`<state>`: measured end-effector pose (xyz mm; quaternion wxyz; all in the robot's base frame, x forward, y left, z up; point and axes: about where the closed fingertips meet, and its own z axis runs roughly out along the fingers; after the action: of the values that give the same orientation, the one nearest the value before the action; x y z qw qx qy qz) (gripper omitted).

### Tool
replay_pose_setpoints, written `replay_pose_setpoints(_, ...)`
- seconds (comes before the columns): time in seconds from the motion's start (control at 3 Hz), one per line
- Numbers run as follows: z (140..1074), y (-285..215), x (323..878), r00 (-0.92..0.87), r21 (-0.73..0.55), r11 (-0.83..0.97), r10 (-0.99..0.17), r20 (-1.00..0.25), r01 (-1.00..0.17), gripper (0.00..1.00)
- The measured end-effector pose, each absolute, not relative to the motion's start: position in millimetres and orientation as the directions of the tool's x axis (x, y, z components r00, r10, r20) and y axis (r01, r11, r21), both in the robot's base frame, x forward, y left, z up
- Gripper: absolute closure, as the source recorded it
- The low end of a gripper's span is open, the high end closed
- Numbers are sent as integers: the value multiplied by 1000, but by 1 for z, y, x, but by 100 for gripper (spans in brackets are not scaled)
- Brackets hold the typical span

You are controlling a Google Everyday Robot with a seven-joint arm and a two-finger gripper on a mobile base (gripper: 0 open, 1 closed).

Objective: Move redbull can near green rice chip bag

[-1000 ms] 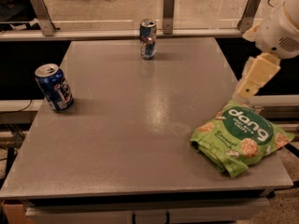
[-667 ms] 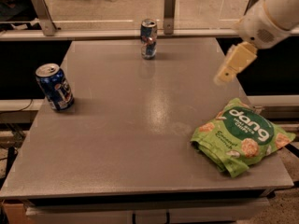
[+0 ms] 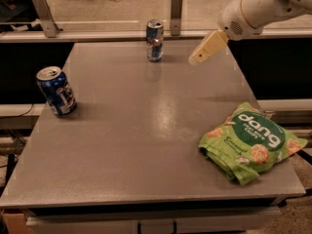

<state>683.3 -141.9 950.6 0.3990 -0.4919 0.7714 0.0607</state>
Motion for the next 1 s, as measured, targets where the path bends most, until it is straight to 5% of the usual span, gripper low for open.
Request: replay_pose_setpoints(1.0,921,-94,713,-170,-235,483,-654,-737,-843,0)
